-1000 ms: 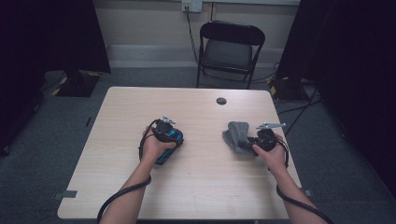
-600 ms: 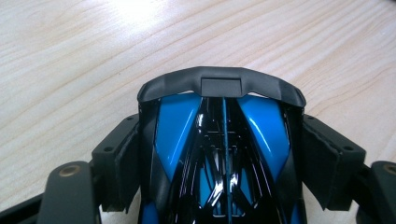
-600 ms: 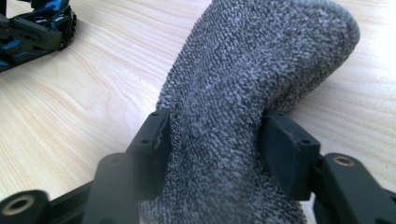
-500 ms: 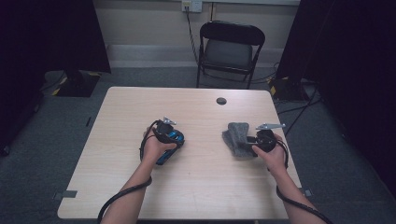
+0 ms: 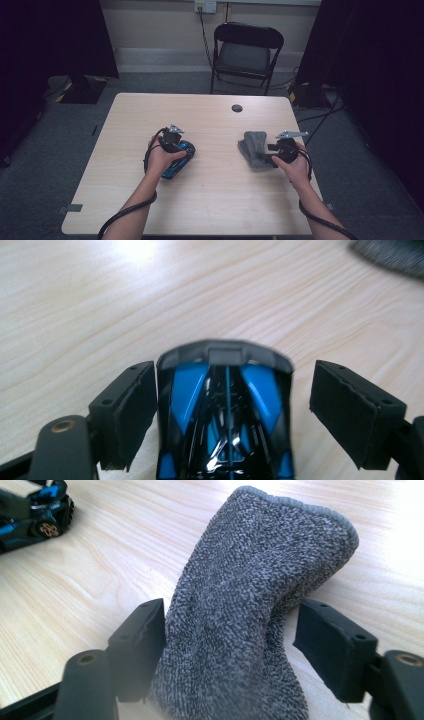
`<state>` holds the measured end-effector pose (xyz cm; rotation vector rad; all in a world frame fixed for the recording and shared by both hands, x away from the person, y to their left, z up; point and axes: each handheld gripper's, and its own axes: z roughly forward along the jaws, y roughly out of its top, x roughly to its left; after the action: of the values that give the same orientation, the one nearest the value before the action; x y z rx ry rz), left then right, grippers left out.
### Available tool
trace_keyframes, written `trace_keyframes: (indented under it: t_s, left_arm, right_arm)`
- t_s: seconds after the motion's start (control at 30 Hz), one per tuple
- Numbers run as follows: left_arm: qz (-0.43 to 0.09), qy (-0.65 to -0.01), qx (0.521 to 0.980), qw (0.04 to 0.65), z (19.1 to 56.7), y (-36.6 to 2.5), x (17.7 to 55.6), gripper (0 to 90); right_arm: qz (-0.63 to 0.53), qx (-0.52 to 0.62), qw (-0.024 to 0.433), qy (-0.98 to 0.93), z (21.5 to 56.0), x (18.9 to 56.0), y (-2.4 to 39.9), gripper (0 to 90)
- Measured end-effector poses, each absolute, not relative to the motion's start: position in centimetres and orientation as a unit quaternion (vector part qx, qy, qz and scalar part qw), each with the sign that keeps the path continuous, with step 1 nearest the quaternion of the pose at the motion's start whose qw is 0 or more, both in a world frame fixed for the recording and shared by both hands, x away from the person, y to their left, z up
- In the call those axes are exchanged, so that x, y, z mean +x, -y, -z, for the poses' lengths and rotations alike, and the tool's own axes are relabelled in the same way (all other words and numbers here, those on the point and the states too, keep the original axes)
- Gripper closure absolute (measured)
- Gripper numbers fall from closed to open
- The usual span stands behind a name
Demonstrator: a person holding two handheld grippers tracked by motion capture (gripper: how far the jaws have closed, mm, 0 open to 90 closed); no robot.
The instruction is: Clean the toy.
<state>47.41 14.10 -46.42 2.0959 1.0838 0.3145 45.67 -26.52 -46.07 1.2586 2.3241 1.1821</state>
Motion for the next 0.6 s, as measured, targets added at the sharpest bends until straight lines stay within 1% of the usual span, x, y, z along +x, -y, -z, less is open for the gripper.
trace_keyframes:
  t_s: [0.13, 0.3, 0.6]
  left_arm:
    - [-0.122, -0.419, 0.819, 0.371, 46.0, -14.4, 47.2, 18.9]
    - [-0.120, -0.420, 0.814, 0.383, 45.1, -14.4, 46.8, 18.9]
    - [-0.108, -0.392, 0.824, 0.394, 43.6, -14.2, 45.1, 18.2]
  right_arm:
    - [-0.400, 0.422, 0.128, -0.803, 45.9, 45.5, 26.2, 26.8]
    - [-0.402, 0.416, 0.122, -0.807, 45.7, 45.3, 25.7, 25.5]
    - [-0.409, 0.395, 0.114, -0.815, 44.7, 44.6, 24.8, 21.0]
